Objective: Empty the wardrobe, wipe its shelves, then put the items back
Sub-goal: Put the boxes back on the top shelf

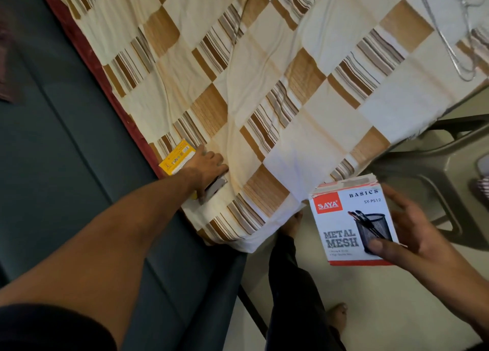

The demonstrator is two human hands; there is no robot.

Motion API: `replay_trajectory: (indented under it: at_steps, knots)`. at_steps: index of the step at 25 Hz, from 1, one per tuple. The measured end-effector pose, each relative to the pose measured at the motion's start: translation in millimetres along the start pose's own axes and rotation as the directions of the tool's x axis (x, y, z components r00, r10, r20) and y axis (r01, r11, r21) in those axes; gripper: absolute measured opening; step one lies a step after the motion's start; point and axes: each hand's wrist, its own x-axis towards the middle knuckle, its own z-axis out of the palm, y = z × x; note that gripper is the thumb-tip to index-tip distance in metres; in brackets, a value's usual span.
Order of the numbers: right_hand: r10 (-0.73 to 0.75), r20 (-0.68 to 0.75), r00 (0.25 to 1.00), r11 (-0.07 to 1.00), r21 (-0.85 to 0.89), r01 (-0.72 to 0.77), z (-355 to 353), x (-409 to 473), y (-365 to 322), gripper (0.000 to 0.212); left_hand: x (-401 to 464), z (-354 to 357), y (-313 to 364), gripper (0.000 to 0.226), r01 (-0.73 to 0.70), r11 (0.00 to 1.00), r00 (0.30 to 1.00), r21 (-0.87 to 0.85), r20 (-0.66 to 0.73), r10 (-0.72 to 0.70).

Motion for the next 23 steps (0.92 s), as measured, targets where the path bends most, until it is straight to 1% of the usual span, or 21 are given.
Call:
replay_trajectory:
  at_steps: [2, 5, 7, 9, 11, 13, 15, 16, 17, 18, 19, 20, 21, 22, 23]
  knots:
    - [0.002, -0.027, 1.000, 0.998, 0.063, -0.001, -0.3, -0.3, 7.3, 0.105, 5.6, -5.8, -0.7, 0.121, -0.008, 1.000, 1.000, -0.011, -0.004, 0.008]
    - [-0.009, -0.033, 0.999, 0.995, 0.102, 0.012, -3.1, -2.4, 12.9, 0.101, 4.4, -9.1, -2.5, 0.119, -0.020, 1.000, 1.000, -0.004, 0.020, 0.020]
    - [-0.038, -0.057, 0.998, 0.987, 0.151, 0.046, -5.1, -5.4, 13.7, 0.084, 3.7, -9.7, -3.6, 0.116, -0.031, 1.000, 0.998, 0.006, 0.053, 0.030]
    - [-0.066, -0.072, 0.995, 0.979, 0.188, 0.078, -8.2, -9.3, 15.1, 0.078, 1.8, -10.4, -6.0, 0.115, -0.023, 1.000, 0.996, -0.013, 0.087, 0.024]
    - [-0.080, -0.083, 0.993, 0.973, 0.212, 0.097, -11.5, -12.3, 18.6, 0.076, -3.2, -7.2, -7.4, 0.112, -0.005, 0.996, 0.993, -0.085, 0.121, 0.015]
    - [-0.084, -0.085, 0.993, 0.963, 0.248, 0.102, -13.5, -16.5, 21.5, 0.075, -10.7, -2.9, -6.5, 0.103, 0.023, 0.981, 0.993, -0.195, 0.120, 0.001]
    - [-0.078, -0.100, 0.992, 0.954, 0.280, 0.103, -16.6, -23.5, 25.5, 0.075, -19.9, -8.0, -7.1, 0.088, 0.041, 0.944, 0.998, -0.329, 0.053, -0.025]
    - [-0.081, -0.120, 0.989, 0.948, 0.298, 0.114, -22.0, -31.8, 26.3, 0.077, -24.9, -20.1, -4.1, 0.085, 0.041, 0.907, 0.999, -0.420, -0.005, -0.047]
    - [-0.087, -0.144, 0.986, 0.940, 0.315, 0.129, -28.1, -41.2, 25.8, 0.078, -29.9, -34.8, 0.7, 0.086, 0.030, 0.841, 0.994, -0.540, -0.070, -0.080]
    - [-0.097, -0.163, 0.982, 0.931, 0.334, 0.147, -33.9, -48.7, 26.2, 0.077, -36.8, -51.6, 7.4, 0.089, -0.006, 0.721, 0.981, -0.693, -0.143, -0.129]
    - [-0.111, -0.187, 0.976, 0.923, 0.344, 0.171, -41.6, -58.3, 25.0, 0.076, -43.2, -72.4, 17.9, 0.090, -0.073, 0.564, 0.959, -0.823, -0.214, -0.187]
    - [-0.124, -0.214, 0.969, 0.916, 0.352, 0.195, -49.4, -67.2, 24.5, 0.076, -49.9, -91.6, 31.9, 0.086, -0.147, 0.404, 0.934, -0.903, -0.261, -0.243]
    - [-0.144, -0.254, 0.956, 0.902, 0.364, 0.232, -59.5, -81.4, 21.5, 0.075, -57.1, -115.9, 50.7, 0.080, -0.241, 0.271, 0.908, -0.932, -0.315, -0.277]
    - [-0.167, -0.304, 0.938, 0.886, 0.370, 0.278, -71.7, -98.5, 20.7, 0.073, -66.1, -144.5, 73.8, 0.075, -0.344, 0.163, 0.882, -0.925, -0.378, -0.283]
    - [-0.194, -0.358, 0.913, 0.867, 0.373, 0.330, -83.9, -116.2, 22.0, 0.070, -74.4, -174.5, 97.1, 0.072, -0.432, 0.086, 0.859, -0.898, -0.439, -0.263]
